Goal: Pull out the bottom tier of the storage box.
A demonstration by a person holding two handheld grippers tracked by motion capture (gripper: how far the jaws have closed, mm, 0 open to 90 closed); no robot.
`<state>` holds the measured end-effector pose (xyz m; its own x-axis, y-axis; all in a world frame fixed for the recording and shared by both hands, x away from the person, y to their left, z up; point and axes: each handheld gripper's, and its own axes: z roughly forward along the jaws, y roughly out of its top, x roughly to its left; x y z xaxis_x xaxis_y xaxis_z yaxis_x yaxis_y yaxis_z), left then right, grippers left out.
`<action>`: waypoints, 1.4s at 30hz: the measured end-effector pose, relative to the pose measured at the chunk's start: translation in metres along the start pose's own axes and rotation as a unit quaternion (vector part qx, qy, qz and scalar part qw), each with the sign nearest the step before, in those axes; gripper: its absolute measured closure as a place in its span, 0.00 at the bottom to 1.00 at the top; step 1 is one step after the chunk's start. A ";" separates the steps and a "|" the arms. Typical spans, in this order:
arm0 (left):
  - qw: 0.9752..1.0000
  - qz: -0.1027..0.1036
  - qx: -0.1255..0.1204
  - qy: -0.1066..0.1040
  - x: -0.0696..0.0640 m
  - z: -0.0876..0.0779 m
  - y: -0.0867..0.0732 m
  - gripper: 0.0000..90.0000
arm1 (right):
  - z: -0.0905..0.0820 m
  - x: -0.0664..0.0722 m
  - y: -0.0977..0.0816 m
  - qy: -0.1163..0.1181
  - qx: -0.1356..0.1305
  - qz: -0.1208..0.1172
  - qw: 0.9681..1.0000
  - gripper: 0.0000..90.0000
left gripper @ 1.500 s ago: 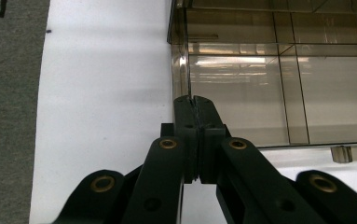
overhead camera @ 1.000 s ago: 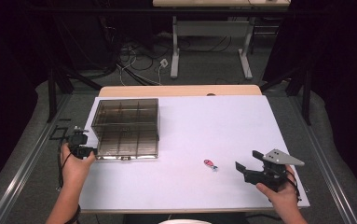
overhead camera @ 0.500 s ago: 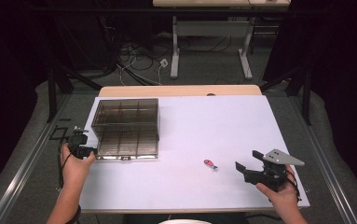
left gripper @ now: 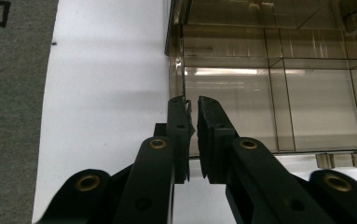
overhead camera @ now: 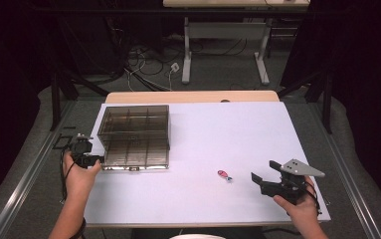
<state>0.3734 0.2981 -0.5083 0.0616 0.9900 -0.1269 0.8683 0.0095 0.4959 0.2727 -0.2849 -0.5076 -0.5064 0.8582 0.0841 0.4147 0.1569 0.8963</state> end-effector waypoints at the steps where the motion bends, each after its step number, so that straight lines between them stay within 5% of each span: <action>1: 1.000 0.000 -0.001 0.000 0.000 -0.001 0.000 0.92 | 0.000 0.000 0.000 0.000 0.000 0.000 1.000 0.20; 29: 0.998 0.027 -0.052 -0.031 -0.018 -0.025 -0.001 0.69 | 0.001 0.002 0.001 -0.002 0.000 -0.014 1.000 0.21; 37: 0.995 0.043 -0.083 -0.045 -0.024 -0.031 -0.002 0.62 | 0.005 0.006 0.001 -0.002 0.001 -0.034 0.999 0.21; 42: 0.991 0.048 -0.098 -0.078 -0.028 -0.033 -0.002 0.55 | 0.004 0.007 0.002 -0.004 -0.001 -0.045 0.999 0.23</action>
<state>0.3531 0.2746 -0.4774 0.2278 0.9542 -0.1939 0.7440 -0.0421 0.6668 0.2734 -0.2767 -0.5066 -0.5354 0.8446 0.0006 0.3668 0.2319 0.9009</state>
